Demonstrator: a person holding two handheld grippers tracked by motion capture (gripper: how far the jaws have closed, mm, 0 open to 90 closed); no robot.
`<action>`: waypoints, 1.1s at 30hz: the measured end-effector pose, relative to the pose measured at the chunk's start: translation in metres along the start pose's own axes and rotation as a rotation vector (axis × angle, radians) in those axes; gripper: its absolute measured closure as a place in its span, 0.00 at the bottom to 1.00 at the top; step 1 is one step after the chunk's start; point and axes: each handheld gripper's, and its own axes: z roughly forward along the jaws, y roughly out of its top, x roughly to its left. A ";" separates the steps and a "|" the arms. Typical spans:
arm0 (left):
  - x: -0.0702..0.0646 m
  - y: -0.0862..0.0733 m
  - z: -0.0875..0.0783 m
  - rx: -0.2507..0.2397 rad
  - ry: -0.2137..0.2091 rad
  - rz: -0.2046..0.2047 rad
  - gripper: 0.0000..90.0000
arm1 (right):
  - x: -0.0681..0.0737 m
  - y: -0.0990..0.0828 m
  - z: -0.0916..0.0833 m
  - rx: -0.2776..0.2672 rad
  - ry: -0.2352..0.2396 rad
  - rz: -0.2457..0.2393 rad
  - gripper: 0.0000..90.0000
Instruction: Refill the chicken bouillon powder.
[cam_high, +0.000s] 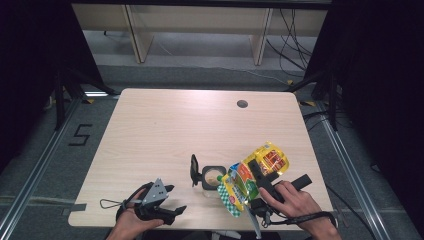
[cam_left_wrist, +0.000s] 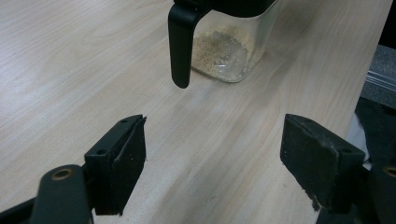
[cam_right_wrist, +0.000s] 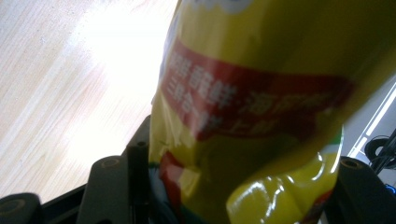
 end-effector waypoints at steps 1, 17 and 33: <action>0.000 0.000 0.000 0.001 0.001 0.001 0.25 | 0.000 0.000 0.001 -0.003 0.000 0.000 0.47; 0.000 0.000 0.000 -0.009 -0.003 -0.010 0.25 | -0.003 -0.003 0.001 -0.009 -0.002 -0.017 0.47; 0.001 0.000 -0.001 -0.001 0.005 0.006 0.25 | -0.005 -0.002 0.004 -0.021 0.004 -0.035 0.47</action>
